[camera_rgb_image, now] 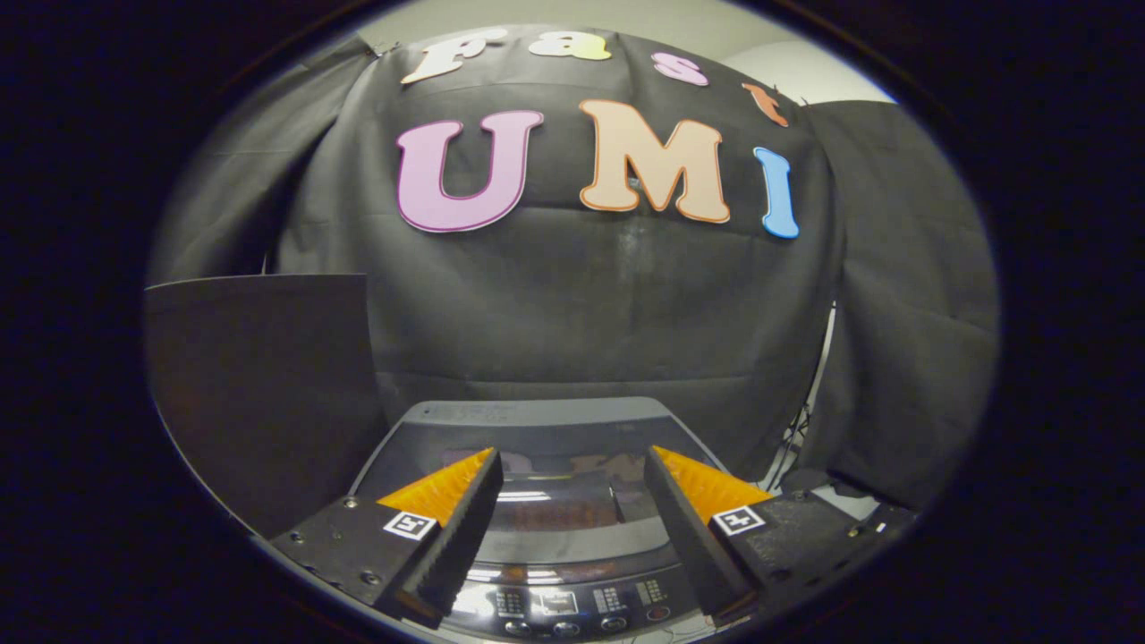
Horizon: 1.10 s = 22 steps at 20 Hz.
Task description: Put the clothes into the washing machine and then close the washing machine lid.
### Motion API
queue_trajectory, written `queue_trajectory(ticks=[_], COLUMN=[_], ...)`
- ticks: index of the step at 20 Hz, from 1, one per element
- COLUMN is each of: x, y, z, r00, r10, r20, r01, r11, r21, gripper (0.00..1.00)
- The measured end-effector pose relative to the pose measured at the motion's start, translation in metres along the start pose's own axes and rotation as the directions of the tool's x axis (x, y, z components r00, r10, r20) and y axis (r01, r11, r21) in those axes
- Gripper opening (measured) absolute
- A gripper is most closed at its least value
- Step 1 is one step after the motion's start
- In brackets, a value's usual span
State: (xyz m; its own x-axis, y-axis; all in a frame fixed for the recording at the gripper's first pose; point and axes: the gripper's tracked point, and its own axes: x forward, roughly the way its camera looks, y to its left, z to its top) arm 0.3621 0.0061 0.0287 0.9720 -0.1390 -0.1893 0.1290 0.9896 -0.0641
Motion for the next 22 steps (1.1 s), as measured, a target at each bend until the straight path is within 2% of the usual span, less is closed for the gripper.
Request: queue_trajectory(ticks=[8,13,15,22], x=[-0.034,-0.053,-0.062,-0.101], y=[-0.011,-0.01,-0.015,-0.026], z=[-0.018,-0.015,-0.012,0.006], r00=[0.999,1.0,1.0,0.999], r10=[-0.013,0.006,-0.011,-0.017], r20=[-0.047,-0.025,-0.012,0.041], r01=[0.015,-0.004,0.012,0.014], r11=[0.999,0.998,0.996,0.998], r21=[0.039,0.064,0.084,0.062], gripper=[0.97,0.97,0.97,0.96])
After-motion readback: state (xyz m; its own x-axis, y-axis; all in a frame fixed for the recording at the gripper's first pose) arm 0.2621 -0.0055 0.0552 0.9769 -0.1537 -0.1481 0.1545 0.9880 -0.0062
